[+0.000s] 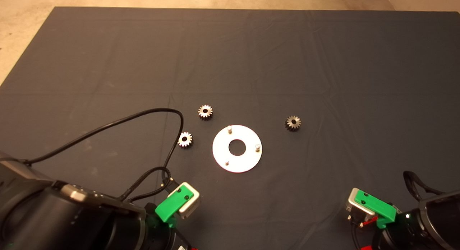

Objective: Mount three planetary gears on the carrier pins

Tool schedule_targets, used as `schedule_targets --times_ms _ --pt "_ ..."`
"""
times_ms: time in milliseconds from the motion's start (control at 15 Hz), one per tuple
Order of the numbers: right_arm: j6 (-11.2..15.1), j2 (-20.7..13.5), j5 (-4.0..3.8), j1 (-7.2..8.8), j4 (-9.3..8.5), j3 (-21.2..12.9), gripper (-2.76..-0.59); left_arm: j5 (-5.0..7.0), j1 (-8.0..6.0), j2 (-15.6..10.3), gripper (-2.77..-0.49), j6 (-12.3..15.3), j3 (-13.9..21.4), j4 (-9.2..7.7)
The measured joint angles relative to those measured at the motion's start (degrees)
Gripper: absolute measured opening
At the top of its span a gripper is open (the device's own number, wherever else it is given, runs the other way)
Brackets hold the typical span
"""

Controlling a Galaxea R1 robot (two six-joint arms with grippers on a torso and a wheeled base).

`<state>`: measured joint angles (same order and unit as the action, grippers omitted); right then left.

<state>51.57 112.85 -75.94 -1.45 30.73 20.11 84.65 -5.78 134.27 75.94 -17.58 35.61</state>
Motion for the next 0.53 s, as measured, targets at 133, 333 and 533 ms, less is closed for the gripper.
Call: schedule_targets --times_ms 133,333,533 --pt "0.0 0.0 -0.01 0.91 0.0 0.0 -1.6 -0.01 0.0 0.0 -1.53 0.0 0.0 0.0" --pt "0.2 0.0 -0.61 5.85 -0.04 0.2 -1.6 -0.04 0.0 0.8 -1.53 0.0 0.0 0.0" --pt "0.2 0.0 -3.47 13.55 -0.03 0.7 -1.6 -0.17 0.0 2.3 -1.53 0.1 0.0 0.0"
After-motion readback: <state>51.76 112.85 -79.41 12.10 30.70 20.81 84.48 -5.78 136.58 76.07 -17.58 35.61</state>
